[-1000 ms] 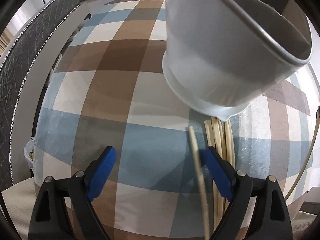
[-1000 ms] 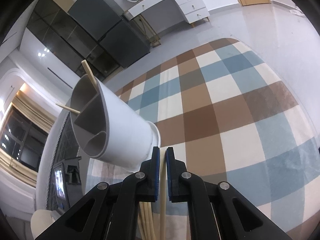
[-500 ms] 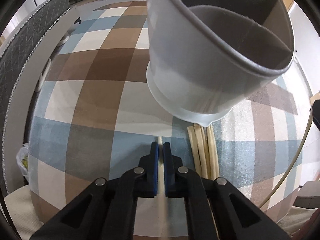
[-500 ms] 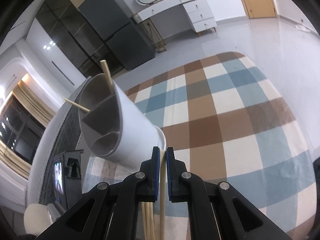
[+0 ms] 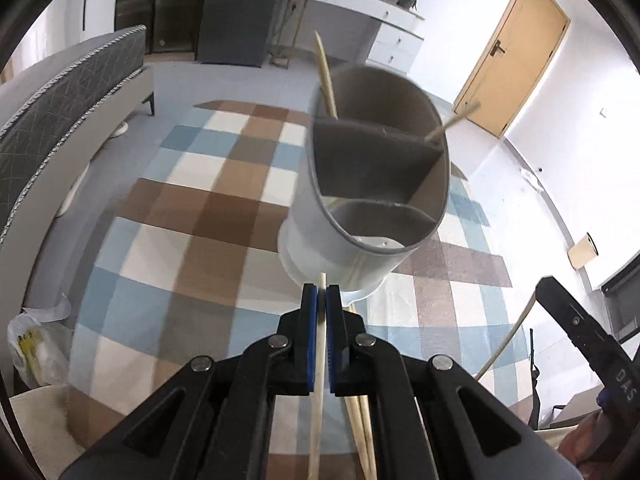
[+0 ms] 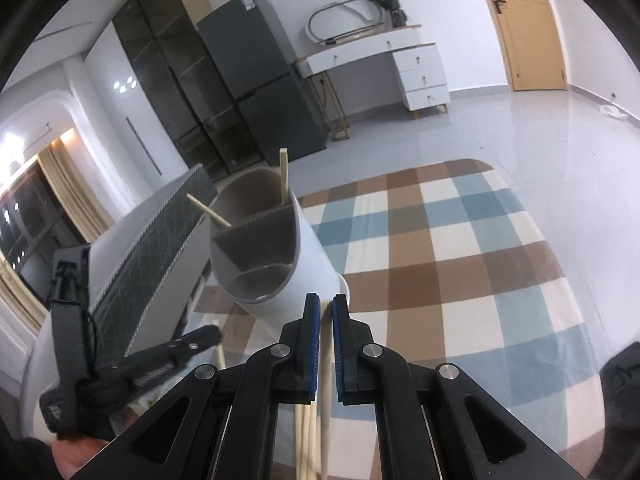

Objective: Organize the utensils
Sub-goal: 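Lift both held chopsticks and carry them above the utensil holder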

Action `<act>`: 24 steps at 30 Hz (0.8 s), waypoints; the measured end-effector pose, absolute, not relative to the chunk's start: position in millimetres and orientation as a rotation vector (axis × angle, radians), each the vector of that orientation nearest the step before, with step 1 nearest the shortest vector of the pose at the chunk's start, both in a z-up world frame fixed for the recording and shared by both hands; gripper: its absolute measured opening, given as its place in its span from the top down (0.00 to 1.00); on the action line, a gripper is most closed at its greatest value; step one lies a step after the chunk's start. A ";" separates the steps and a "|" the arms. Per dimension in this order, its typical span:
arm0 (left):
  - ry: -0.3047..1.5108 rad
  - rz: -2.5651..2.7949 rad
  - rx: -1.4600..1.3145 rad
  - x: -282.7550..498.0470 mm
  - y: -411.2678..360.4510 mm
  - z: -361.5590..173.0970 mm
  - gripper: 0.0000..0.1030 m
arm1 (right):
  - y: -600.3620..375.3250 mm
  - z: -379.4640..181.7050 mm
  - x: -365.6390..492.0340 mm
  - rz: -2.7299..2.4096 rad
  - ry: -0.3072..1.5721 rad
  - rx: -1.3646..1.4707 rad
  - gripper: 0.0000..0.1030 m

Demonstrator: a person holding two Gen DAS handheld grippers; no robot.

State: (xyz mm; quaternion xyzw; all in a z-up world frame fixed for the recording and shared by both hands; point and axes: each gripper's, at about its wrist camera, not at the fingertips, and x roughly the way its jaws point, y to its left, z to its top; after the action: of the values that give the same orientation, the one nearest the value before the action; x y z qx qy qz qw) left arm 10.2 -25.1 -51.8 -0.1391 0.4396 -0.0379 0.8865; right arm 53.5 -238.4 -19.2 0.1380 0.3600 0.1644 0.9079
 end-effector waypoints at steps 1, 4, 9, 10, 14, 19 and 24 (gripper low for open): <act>0.892 -0.082 -0.305 8.3 -19.8 -46.5 1.00 | -240.9 -17.5 50.1 0.333 0.738 0.293 0.94; 0.837 -0.084 -0.325 2.1 -8.0 -33.0 1.00 | -241.7 -9.3 40.4 0.335 0.711 0.284 0.94; 0.784 -0.111 -0.253 -3.4 -12.4 -22.9 1.00 | -232.4 6.6 21.5 0.354 0.649 0.220 0.95; 0.782 -0.118 -0.246 -4.5 -13.1 -21.5 1.00 | -230.1 9.9 17.1 0.356 0.635 0.206 0.95; 0.779 -0.134 -0.190 -6.8 -18.6 -13.8 1.00 | -228.1 18.1 5.2 0.351 0.596 0.179 0.95; 0.781 -0.137 -0.134 -12.6 -21.1 -3.0 1.00 | -227.5 22.9 1.4 0.344 0.570 0.178 0.95; 0.771 -0.140 -0.098 -15.2 -19.4 5.6 1.00 | -229.4 28.2 1.3 0.342 0.553 0.193 0.95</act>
State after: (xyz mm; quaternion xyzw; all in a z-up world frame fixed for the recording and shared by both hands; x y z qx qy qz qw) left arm -15.2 -19.4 5.6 -0.0477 0.3757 -0.0682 0.9230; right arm 1.3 -229.4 28.2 0.0945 0.2714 0.1679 0.9430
